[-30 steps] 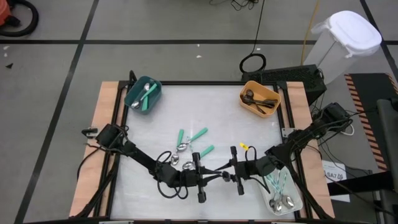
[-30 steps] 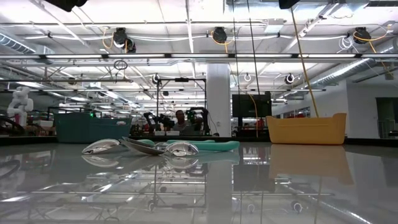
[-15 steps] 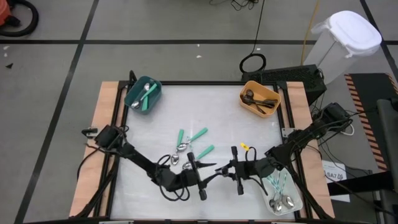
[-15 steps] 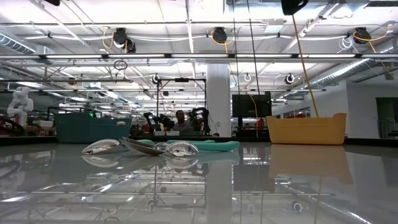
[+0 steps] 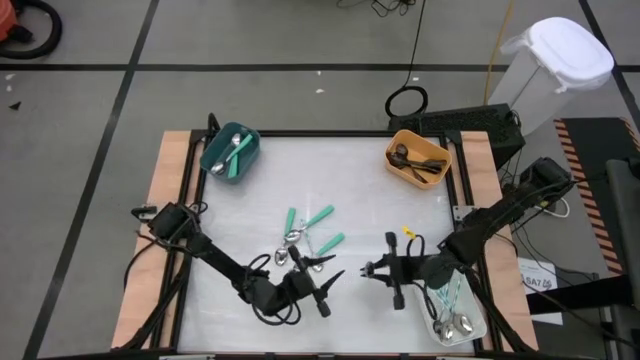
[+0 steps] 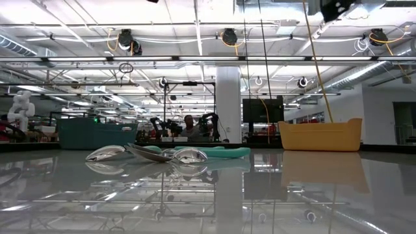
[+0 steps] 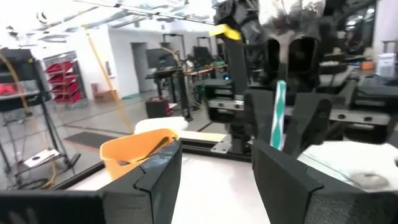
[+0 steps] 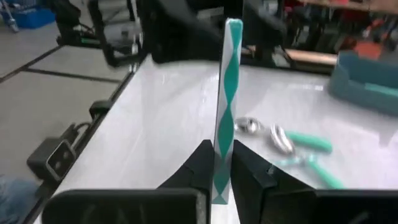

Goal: Sort silverware by color (type)
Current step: Put the patterned green spoon into the white bin

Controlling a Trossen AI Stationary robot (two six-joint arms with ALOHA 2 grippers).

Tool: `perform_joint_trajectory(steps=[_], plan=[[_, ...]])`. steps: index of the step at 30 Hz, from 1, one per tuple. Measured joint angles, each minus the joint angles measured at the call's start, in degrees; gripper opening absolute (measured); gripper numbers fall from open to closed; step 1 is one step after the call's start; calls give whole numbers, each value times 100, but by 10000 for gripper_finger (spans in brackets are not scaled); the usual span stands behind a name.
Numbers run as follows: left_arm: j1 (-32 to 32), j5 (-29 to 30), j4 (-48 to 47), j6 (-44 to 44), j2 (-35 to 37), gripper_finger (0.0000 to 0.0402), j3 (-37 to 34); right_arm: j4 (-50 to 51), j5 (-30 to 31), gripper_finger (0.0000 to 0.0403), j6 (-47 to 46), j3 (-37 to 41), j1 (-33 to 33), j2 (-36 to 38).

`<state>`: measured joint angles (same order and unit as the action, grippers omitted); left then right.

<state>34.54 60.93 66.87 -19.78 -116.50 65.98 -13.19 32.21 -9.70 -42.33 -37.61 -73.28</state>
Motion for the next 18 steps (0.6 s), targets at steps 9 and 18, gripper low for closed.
perform_joint_trajectory(steps=[9,18], plan=[[-72,276,-312,399,37,195,2,1628,261,28,-1537,0,-620,423],[-254,362,-1238,1375,45,195,2,3722,61,28,-3367,-420,-1491,495]])
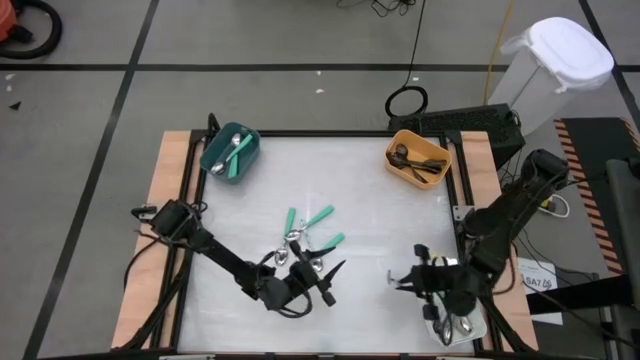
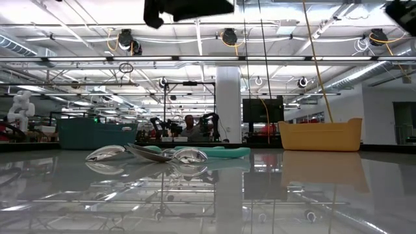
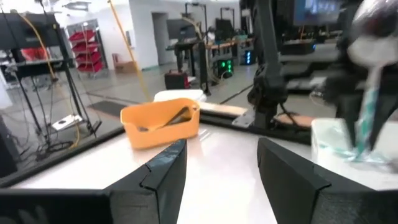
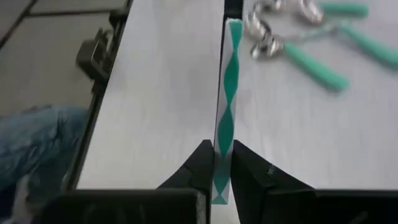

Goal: Sort silverware by color (type)
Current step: Put the patterned green spoon into the white bin, then put the green spoon into the blue bin

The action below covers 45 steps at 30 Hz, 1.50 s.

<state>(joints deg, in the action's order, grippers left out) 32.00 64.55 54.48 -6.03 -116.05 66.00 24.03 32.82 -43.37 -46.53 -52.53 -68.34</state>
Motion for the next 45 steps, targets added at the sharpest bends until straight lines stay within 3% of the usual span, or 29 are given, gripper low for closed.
perform_joint_trajectory(steps=[4,8,11,16,21,26,32,38,45], plan=[[-122,-39,-324,426,0,195,0,899,-5,28,-713,-378,-473,0],[-237,-440,-784,844,70,195,2,1529,-110,28,-1572,-513,-959,4],[-321,-752,-1693,1294,165,195,140,1726,-231,28,-2352,-519,-1360,0],[-543,-1036,-4739,2427,177,195,1109,2196,-355,31,-3730,-522,-1957,-36],[-819,-1180,-8427,4389,181,195,2398,2499,-744,31,-4821,-522,-2355,-168],[-1048,-1369,-10636,5341,188,195,3049,2683,-1217,33,-5476,-522,-2548,-445],[-1311,-1914,-11602,5639,179,195,3075,2750,-1643,35,-5866,-522,-2653,-708],[-1408,-1963,-11794,5718,179,195,3075,2743,-1664,38,-6090,-522,-2700,-778],[-1437,-1976,-12890,6597,179,195,3075,2702,-1924,89,-6072,-522,-2704,-778]])
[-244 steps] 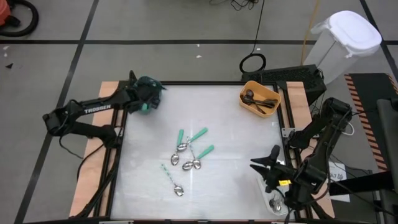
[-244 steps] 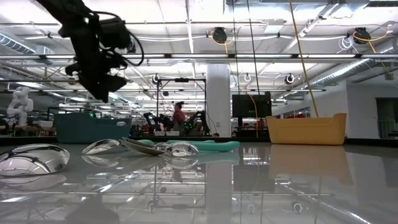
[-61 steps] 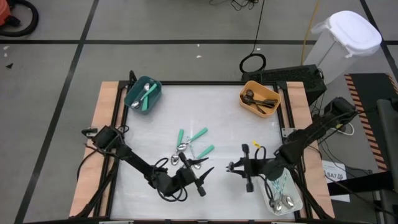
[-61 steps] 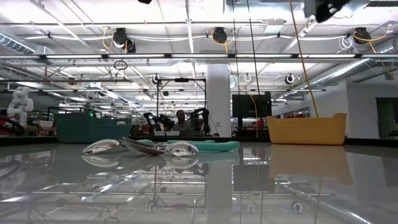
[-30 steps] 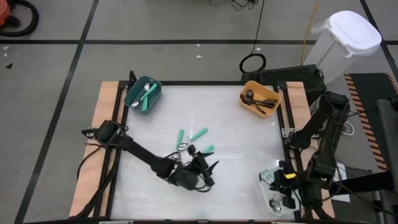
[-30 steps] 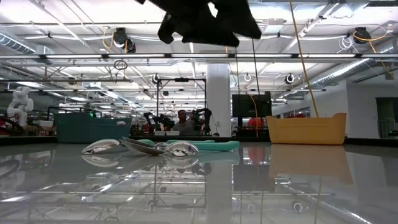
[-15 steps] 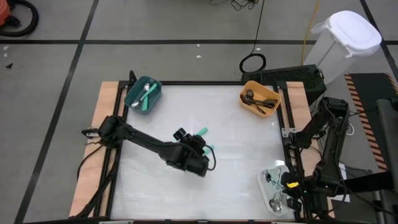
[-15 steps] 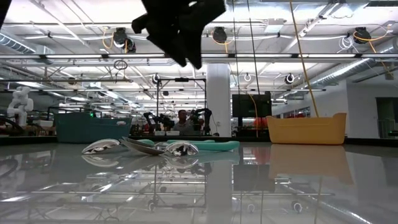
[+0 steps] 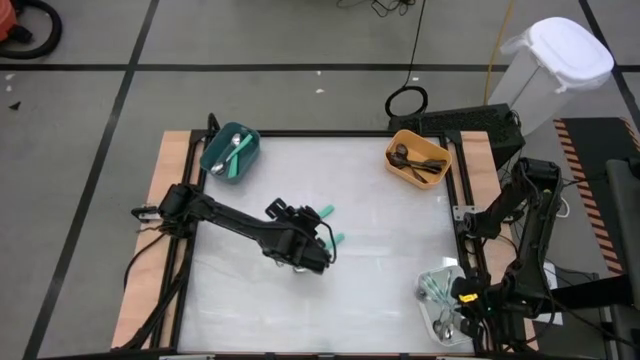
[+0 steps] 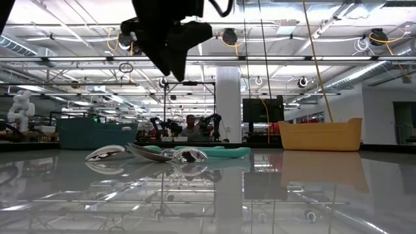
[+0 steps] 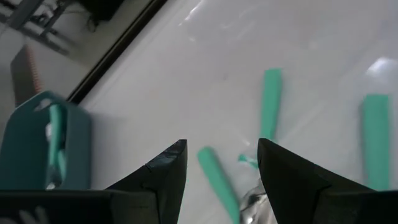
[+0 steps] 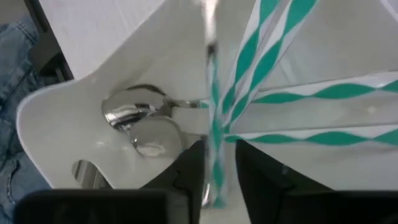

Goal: Sort silverware by color (type)
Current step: Put the green spoon into the blue bin

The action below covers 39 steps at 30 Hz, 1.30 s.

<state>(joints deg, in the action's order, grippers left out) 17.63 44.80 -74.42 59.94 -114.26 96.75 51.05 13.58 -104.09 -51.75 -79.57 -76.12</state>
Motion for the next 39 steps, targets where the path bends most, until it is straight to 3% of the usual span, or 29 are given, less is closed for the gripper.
perform_joint_trajectory(steps=[5,9,14,21,26,34,39], plan=[[107,47,-315,308,0,195,0,11,-164,133,87,-17,-2,0],[191,153,-339,388,0,195,0,35,34,150,452,-288,-11,0],[176,66,-633,699,0,195,0,223,935,149,1414,-889,-13,0],[-205,-974,-656,790,0,195,-2,236,2515,142,3488,-1318,-13,4],[-564,-1388,-622,766,0,195,-211,235,3164,142,4499,-1277,-11,4],[-1211,-2198,646,462,-11,195,-1338,238,3330,142,4929,-1118,-7,2],[-1311,-2251,866,466,-9,195,-1469,238,3327,142,4951,-1110,-7,2]])
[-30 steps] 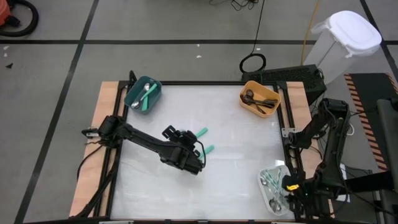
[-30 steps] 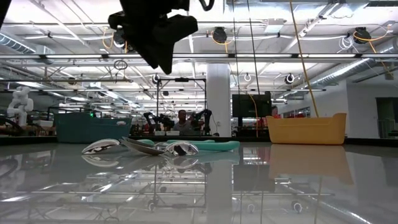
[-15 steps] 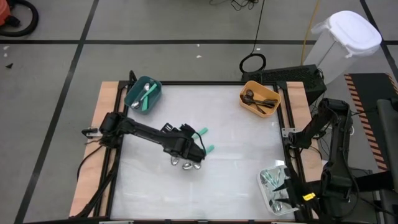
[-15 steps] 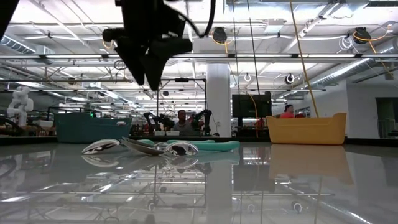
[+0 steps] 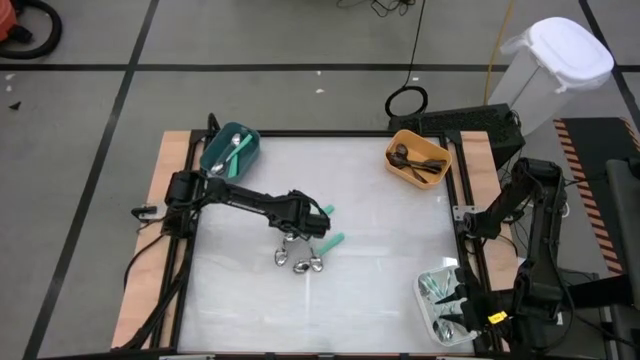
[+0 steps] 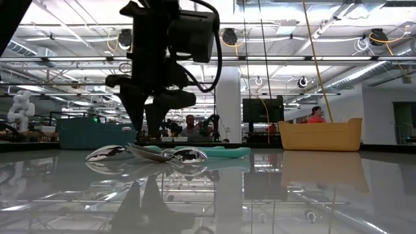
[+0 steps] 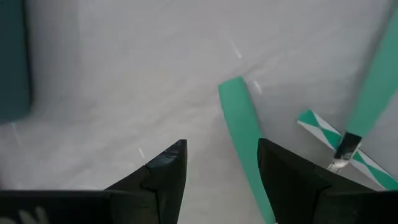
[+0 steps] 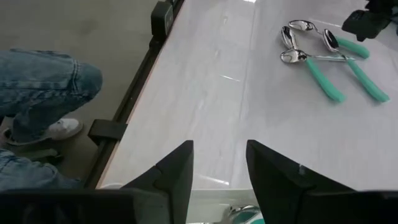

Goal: Sort silverware by color (type)
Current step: Put the green spoon into the blue bin

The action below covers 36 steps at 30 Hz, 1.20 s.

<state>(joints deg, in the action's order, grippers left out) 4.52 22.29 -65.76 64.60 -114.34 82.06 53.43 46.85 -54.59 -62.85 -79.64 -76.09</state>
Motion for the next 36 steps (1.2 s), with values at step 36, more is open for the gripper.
perform_joint_trajectory(steps=[36], plan=[[-444,-600,1831,-814,36,65,-999,6,256,141,166,9,4,0]])
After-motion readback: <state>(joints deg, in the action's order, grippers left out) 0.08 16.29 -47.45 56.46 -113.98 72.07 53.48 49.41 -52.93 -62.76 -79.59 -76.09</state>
